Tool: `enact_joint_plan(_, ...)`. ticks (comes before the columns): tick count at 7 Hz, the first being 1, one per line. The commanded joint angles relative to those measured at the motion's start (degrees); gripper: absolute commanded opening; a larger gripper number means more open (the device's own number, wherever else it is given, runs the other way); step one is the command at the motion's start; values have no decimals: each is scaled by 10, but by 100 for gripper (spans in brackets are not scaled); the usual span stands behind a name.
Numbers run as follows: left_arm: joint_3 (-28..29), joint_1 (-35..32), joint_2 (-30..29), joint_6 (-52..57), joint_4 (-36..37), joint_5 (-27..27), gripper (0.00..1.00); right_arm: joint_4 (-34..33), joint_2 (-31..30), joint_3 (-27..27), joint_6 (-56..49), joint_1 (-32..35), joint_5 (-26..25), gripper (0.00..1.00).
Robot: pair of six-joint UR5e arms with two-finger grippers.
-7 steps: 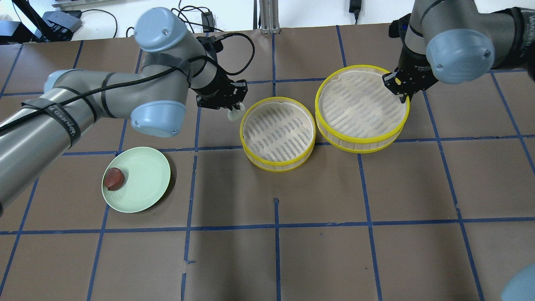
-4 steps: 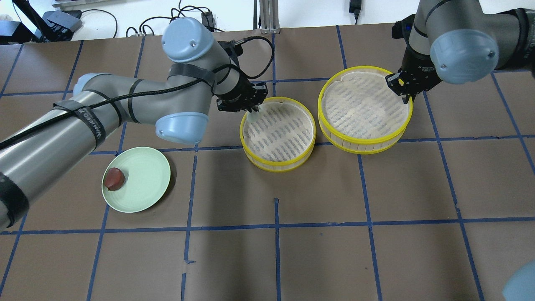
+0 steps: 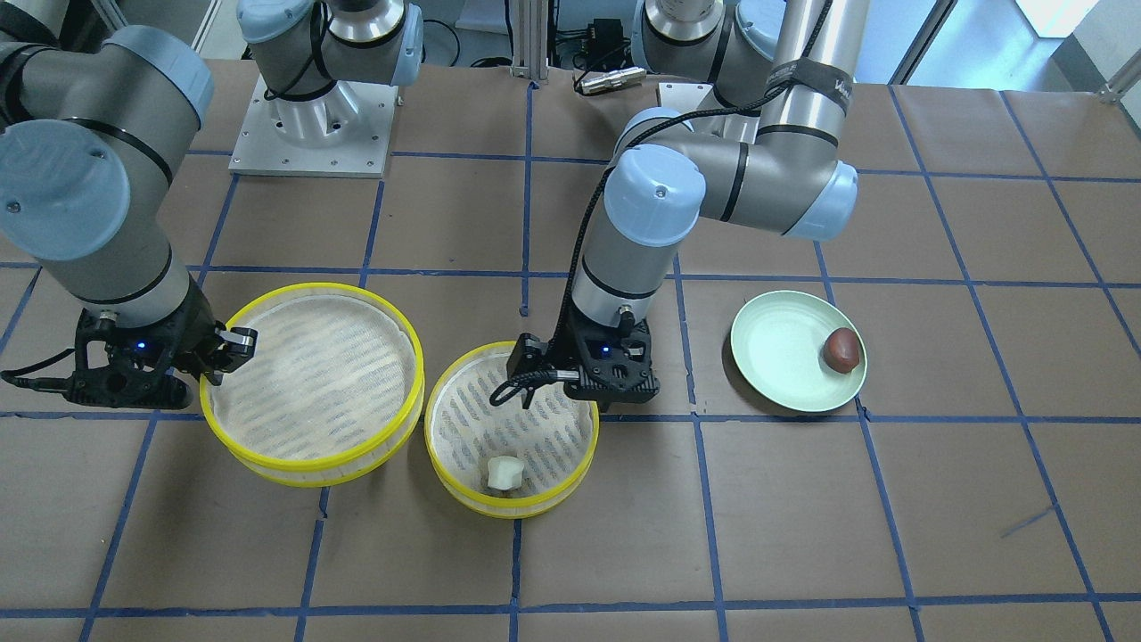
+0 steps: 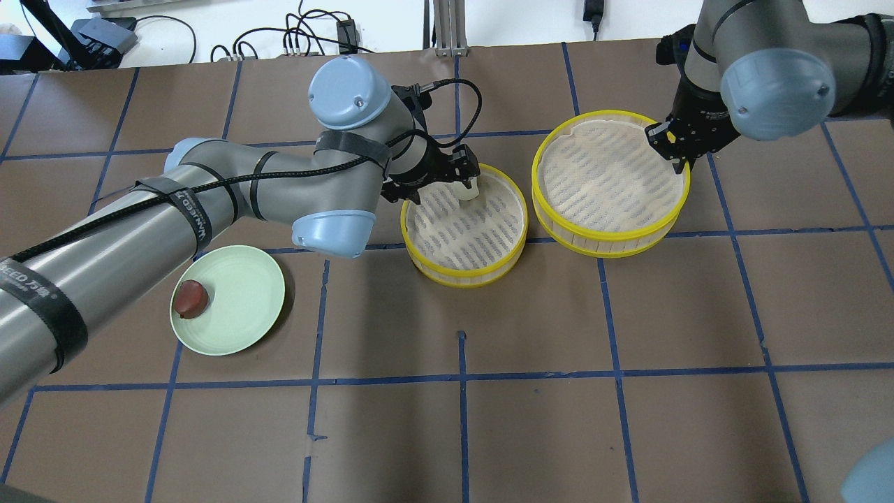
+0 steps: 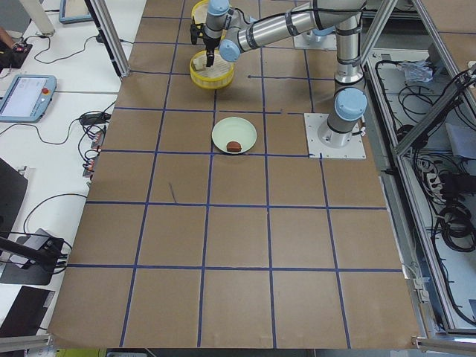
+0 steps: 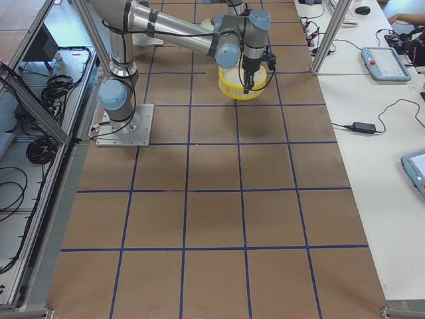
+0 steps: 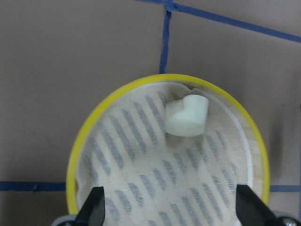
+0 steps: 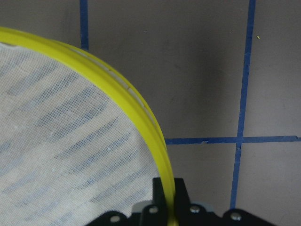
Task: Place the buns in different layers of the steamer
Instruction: 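Lower the white bun into the bottom tier and open the left gripper, then stack top tier onto bottom tier while left gripper moves to the plate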
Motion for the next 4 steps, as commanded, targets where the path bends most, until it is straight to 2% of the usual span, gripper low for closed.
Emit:
enact_joint_plan(1,-26,60,57,142,-68,28,100,2,7,-31,123,49,43,7)
enact_joint_plan(2,-49,103,90,249,-94,79,100,-3,38,-51,195,87,52,7)
enact_joint_plan(4,-89,185,115,376,-103,85,100,-9,93,-79,285,127,61,7)
